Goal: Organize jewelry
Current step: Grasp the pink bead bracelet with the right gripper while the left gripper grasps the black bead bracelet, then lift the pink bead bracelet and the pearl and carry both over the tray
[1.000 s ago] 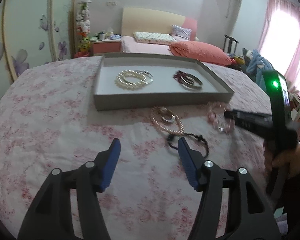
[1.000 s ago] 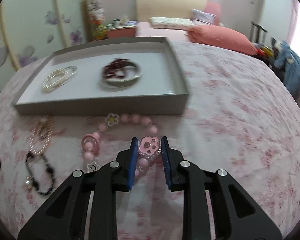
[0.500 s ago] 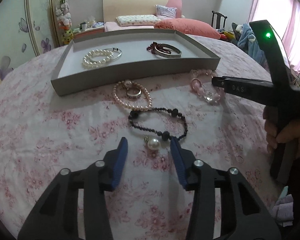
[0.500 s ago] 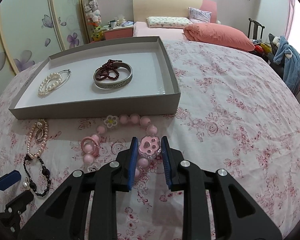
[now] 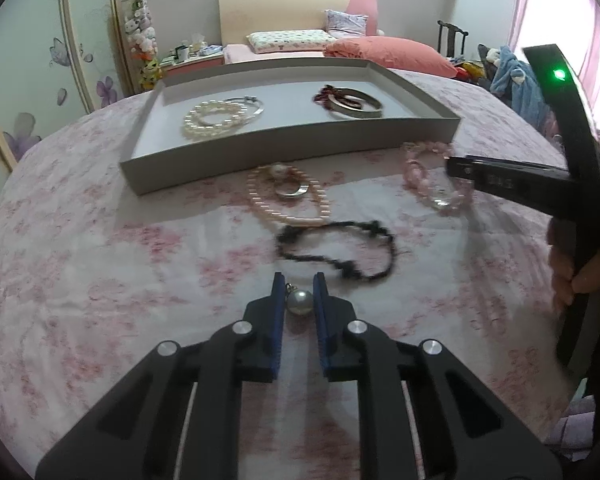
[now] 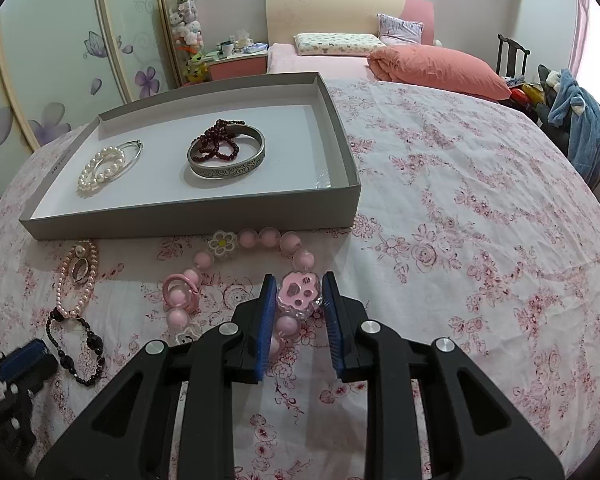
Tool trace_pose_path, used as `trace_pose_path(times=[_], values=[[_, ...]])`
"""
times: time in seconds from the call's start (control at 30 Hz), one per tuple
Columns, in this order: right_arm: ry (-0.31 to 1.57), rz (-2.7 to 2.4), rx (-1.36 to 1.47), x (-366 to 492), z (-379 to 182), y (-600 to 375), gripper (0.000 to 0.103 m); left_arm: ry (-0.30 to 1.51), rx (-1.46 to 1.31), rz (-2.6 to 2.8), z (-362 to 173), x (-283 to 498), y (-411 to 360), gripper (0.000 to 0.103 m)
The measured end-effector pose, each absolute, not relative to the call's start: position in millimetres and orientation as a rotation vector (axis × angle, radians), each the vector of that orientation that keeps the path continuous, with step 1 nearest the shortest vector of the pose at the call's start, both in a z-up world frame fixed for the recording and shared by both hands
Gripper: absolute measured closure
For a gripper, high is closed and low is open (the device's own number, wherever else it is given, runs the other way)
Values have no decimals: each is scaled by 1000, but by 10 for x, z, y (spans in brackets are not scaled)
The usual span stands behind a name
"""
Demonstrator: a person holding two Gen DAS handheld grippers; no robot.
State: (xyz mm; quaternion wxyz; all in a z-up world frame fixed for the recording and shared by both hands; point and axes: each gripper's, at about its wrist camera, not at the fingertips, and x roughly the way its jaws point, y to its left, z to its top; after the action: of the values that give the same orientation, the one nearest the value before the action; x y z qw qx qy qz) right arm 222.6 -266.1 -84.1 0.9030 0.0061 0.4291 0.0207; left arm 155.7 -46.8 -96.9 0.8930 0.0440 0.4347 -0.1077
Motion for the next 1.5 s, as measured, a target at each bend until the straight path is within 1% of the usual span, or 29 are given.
trace_pose_path(times=[0.17,0.4,1.03,1.23,1.37,1.5], values=[[887,43,13,2227,-842,-2663,78,903,102,-130,-962,1788,-192,88],[887,44,14,2228,-843,-2666,78,899,23,-108,-950,2044,47,87],[887,45,17,2231,-843,-2678,78,899,1,-119,-963,2054,65,87],[881,63,41,2225,-831,-2662,79,898,5,-117,-962,2055,58,88],[833,118,103,2138,-732,-2667,79,893,-15,-106,-953,2057,88,88],[733,184,153,2008,-485,-2616,79,858,-57,-88,-875,2033,177,88]])
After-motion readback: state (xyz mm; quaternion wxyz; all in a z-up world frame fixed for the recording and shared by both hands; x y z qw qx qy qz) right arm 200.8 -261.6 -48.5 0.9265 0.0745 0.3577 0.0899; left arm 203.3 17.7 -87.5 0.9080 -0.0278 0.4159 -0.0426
